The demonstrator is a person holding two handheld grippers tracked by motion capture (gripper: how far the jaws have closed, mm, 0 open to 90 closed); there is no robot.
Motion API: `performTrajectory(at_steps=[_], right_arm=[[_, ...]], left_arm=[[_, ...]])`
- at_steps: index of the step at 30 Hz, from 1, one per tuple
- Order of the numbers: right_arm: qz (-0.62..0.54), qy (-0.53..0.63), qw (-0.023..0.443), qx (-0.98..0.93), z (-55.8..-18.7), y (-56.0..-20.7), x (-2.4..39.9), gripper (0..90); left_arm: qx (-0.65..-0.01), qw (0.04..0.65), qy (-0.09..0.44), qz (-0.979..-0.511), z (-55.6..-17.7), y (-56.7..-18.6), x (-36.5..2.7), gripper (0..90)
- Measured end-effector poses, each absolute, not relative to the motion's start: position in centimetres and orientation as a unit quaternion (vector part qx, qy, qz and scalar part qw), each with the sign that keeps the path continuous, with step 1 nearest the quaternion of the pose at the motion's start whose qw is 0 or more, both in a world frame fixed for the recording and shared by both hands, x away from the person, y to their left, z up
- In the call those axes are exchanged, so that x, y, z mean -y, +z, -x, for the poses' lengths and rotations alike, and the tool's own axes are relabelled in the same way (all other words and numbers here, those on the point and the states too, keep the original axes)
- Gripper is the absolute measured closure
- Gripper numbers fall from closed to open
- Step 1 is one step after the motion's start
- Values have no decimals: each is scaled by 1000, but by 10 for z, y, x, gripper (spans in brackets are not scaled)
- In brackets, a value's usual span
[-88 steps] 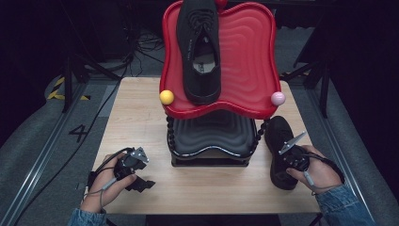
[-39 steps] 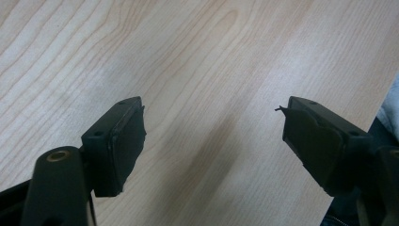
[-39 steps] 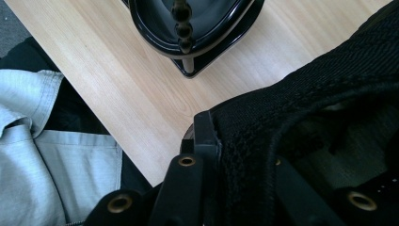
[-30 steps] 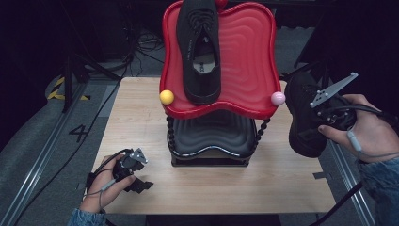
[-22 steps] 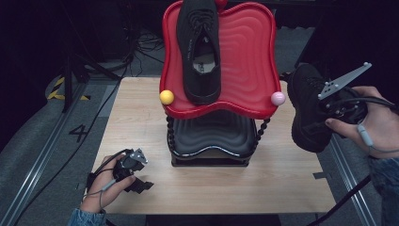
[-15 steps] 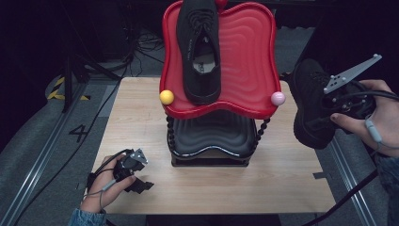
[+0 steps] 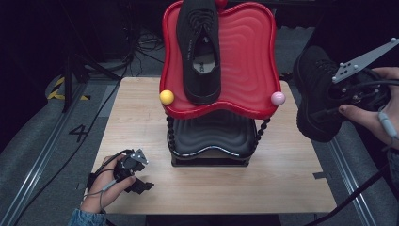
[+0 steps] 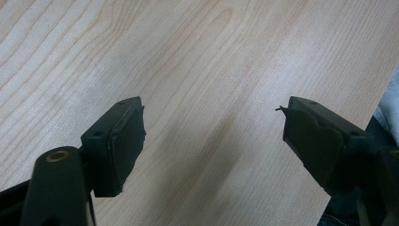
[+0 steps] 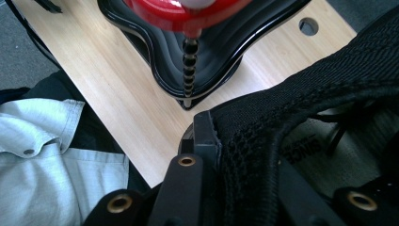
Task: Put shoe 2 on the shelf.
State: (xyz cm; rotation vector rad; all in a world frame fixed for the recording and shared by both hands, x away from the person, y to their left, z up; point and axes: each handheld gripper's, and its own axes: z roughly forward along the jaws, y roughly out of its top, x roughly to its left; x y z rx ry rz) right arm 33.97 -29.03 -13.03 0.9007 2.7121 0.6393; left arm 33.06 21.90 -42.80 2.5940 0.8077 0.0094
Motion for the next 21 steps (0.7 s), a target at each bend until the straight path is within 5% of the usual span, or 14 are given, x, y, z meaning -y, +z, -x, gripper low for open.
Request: performTrajectory(at_steps=[21], right_arm=[[-287,203,142,-925,-329,-95,273,856]], left_arm=[[-287,207,10,-935,-331,-429,-216,220]])
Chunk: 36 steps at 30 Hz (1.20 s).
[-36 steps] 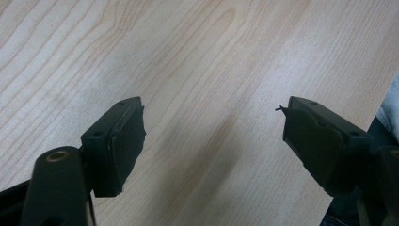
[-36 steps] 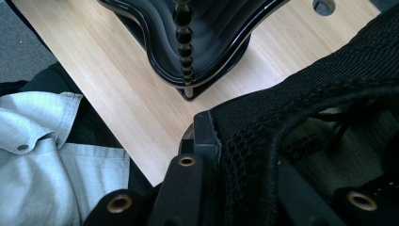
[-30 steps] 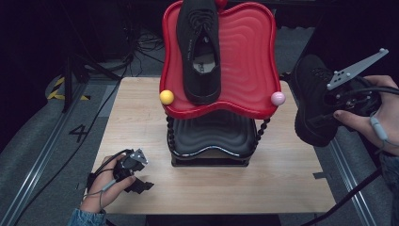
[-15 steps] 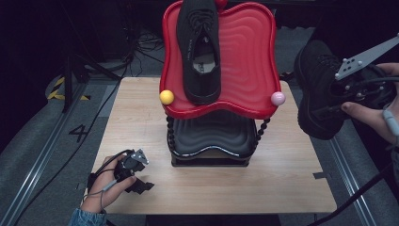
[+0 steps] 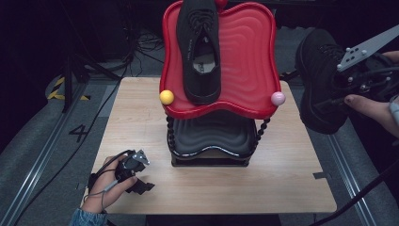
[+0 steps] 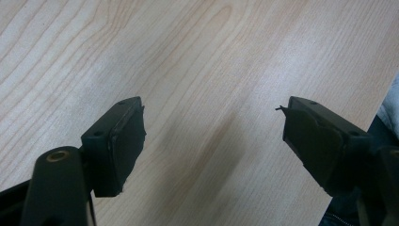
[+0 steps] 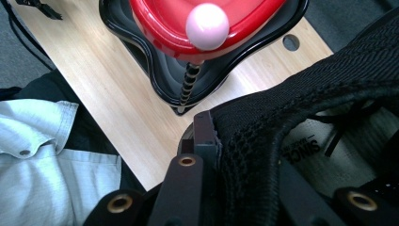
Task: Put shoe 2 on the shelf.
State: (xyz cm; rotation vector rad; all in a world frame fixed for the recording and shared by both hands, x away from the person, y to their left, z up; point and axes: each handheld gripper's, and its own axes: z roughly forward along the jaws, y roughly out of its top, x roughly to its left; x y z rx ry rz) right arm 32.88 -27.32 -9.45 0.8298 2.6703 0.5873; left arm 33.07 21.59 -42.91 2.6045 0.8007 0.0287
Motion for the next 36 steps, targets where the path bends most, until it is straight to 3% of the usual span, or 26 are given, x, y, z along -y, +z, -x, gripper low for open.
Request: performTrajectory(at_steps=[22,36], right_arm=[[-250,201,175,-931,-339,-53,213,856],[-218,195,178,-939,-351,-50,163,856]], left_arm=[[-315,214,17,-924,-336,-429,-222,219],[-313,212,15,-926,-337,-429,-220,203]])
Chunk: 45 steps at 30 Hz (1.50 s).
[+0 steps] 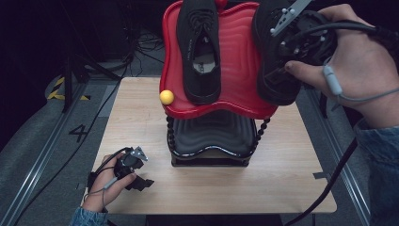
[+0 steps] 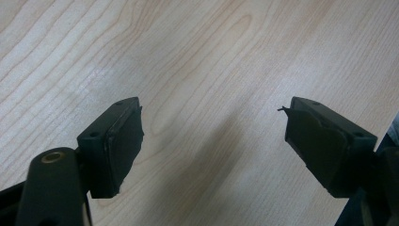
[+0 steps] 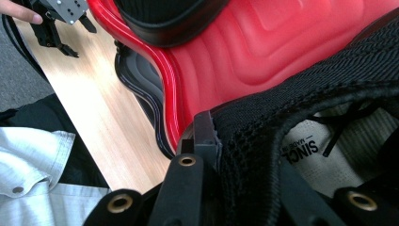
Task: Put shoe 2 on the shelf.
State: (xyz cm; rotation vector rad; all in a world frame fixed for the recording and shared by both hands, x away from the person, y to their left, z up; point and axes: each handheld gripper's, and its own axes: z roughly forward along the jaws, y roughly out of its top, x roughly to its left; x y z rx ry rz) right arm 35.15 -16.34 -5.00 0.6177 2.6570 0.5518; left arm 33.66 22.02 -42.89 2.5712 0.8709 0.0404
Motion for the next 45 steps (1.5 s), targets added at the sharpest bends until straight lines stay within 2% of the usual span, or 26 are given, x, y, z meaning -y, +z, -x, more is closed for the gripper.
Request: performTrajectory(at_steps=[16,31,36,45], right_arm=[[-194,197,177,-945,-360,-57,131,856],[-169,198,194,-946,-362,-63,111,849],[-156,190,212,-946,-360,-64,108,854],[-160,191,203,-947,-367,-73,106,854]], left_arm=[[-312,209,16,-927,-333,-430,-221,196],[-298,207,5,-932,-330,-431,-219,204],[-297,205,7,-933,-330,-432,-219,203],[-298,207,3,-932,-330,-433,-219,201]])
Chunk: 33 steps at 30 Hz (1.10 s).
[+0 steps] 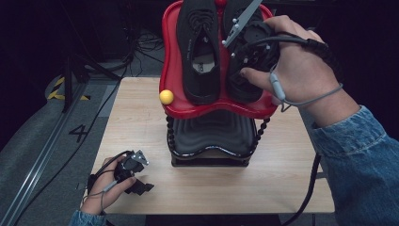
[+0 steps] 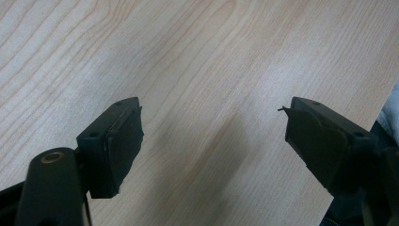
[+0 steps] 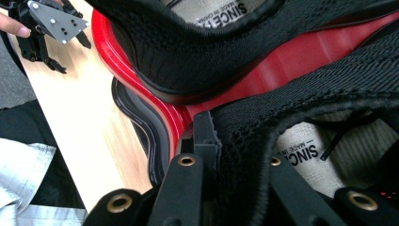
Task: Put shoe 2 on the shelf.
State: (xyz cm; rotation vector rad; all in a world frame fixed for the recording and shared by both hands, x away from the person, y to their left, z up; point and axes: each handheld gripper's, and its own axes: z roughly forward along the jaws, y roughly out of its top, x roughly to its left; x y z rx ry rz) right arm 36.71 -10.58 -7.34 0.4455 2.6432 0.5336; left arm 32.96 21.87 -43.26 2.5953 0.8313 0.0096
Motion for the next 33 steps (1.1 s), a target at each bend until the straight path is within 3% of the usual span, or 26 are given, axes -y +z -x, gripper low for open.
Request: performTrajectory(at_steps=[11,24,33], right_arm=[[-168,192,195,-947,-370,-88,103,828],[-195,266,195,-924,-360,-67,128,442],[-186,328,203,-904,-344,-43,160,399]], left_arm=[[-294,206,6,-933,-330,-434,-218,200],[-299,207,4,-931,-330,-435,-221,200],[-304,201,5,-931,-327,-435,-222,200]])
